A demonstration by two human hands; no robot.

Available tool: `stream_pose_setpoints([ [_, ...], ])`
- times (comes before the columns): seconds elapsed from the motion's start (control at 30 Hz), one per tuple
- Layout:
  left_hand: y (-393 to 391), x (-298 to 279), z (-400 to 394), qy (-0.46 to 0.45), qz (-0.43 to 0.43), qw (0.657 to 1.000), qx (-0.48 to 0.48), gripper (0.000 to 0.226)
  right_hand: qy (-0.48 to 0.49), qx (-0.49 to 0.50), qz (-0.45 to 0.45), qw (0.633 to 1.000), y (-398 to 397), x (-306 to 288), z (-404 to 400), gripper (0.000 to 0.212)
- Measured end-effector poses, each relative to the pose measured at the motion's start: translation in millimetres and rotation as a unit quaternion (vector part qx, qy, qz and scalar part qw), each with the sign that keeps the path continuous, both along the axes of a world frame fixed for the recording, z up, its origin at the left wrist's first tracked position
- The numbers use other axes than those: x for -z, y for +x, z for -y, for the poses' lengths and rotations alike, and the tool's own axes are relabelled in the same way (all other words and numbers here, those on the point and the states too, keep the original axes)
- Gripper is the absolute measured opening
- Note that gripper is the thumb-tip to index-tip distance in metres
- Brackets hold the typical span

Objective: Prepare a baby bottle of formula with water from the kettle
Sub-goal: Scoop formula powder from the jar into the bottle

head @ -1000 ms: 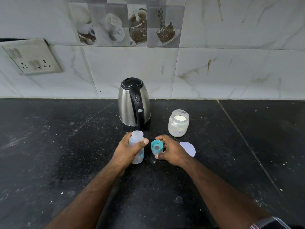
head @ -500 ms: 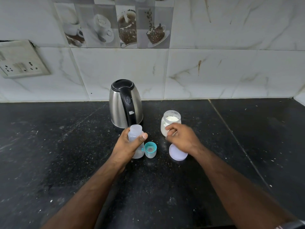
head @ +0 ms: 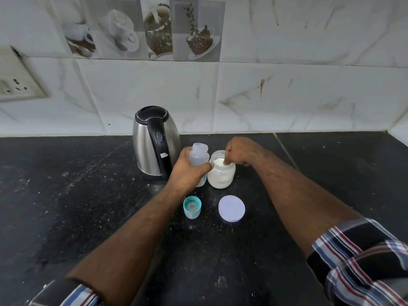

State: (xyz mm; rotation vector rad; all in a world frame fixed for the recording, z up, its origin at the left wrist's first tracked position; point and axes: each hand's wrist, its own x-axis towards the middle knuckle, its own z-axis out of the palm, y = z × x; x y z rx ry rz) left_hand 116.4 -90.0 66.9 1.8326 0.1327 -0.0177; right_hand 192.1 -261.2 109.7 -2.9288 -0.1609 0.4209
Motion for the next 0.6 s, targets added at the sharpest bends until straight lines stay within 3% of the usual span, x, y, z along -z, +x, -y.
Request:
stream_pose_setpoints([
  [0.2,15,5,5,-0.006,-0.009,1.000,-0.014,0.059,-0.103,0.025,-0.079,0.991,21,11,-20,0.036],
  [0.6,23,14,2,-0.012,-0.012,1.000,-0.014,0.054,-0.172,0.010,-0.034,0.985,23,22,-30,0.032],
])
